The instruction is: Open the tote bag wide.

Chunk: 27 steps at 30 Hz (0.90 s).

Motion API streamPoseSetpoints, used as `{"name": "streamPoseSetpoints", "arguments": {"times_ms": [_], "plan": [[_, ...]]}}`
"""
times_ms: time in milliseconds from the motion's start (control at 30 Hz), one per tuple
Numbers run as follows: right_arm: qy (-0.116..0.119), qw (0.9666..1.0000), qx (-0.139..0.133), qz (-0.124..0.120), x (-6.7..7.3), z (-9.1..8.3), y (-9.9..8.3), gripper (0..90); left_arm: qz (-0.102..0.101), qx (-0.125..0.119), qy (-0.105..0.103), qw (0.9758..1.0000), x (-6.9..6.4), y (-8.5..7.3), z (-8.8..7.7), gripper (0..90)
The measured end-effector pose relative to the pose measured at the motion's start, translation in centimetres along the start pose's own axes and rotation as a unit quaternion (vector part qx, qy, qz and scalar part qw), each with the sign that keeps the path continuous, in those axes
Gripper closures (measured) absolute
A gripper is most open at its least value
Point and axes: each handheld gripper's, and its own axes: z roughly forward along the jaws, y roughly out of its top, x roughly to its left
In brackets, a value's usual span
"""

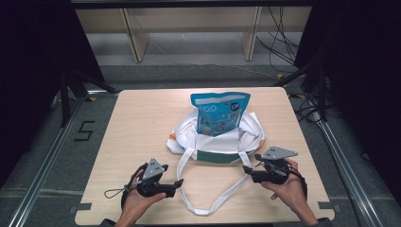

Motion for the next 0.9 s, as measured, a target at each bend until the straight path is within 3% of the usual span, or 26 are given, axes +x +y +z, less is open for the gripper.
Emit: {"name": "streamPoseSetpoints", "arguments": {"times_ms": [33,133,167,233,267,433,467,500,533,733,833,900], "plan": [[0.004,1.0,0.002,0.003,0.1,-0.1,-0.2,34.4,-0.01,0.002,-0.002,1.0,-0.3,-0.1,0.0,20.8],[0.007,1.0,0.004,-0.002,0.5,-0.2,-0.7,34.1,0.008,0.007,0.0,0.9999,-0.6,-0.3,-0.2,20.7],[0.01,0.9999,0.005,-0.003,0.7,-0.3,-0.9,34.0,-0.001,0.004,0.0,1.0,-0.8,-0.4,-0.2,20.7],[0.008,0.9999,0.006,-0.008,0.9,-0.4,-1.2,33.8,0.014,0.006,0.0,0.9999,-0.7,-0.5,-0.4,20.7],[0.009,0.9999,0.008,-0.01,1.0,-0.5,-1.4,33.5,0.002,0.006,-0.001,1.0,-0.9,-0.6,-0.4,20.6],[0.013,0.9997,0.019,-0.009,1.3,-0.8,-2.1,33.0,0.014,0.015,-0.005,0.9998,-1.4,-0.9,-0.8,20.6],[0.014,0.9996,0.02,-0.014,1.2,-0.9,-2.2,32.9,0.007,0.011,-0.005,0.9999,-1.6,-1.0,-0.8,20.6],[0.011,0.9997,0.018,-0.009,1.3,-0.9,-2.3,32.6,0.019,0.018,-0.002,0.9997,-1.5,-1.1,-0.9,20.6],[0.016,0.9996,0.021,-0.003,1.3,-1.1,-2.4,32.1,0.01,0.013,-0.006,0.9999,-1.7,-1.2,-0.9,20.5],[0.025,0.9992,0.03,0.007,2.0,-1.6,-3.6,30.3,0.027,0.036,-0.011,0.9989,-2.4,-1.6,-1.1,20.0],[0.031,0.9989,0.033,0.002,2.4,-2.0,-4.2,29.2,0.024,0.033,-0.011,0.9991,-3.0,-1.8,-1.1,19.0],[0.034,0.9986,0.041,0.002,2.6,-2.1,-4.5,28.6,0.035,0.037,-0.014,0.9986,-3.1,-1.9,-1.3,17.7]]}}
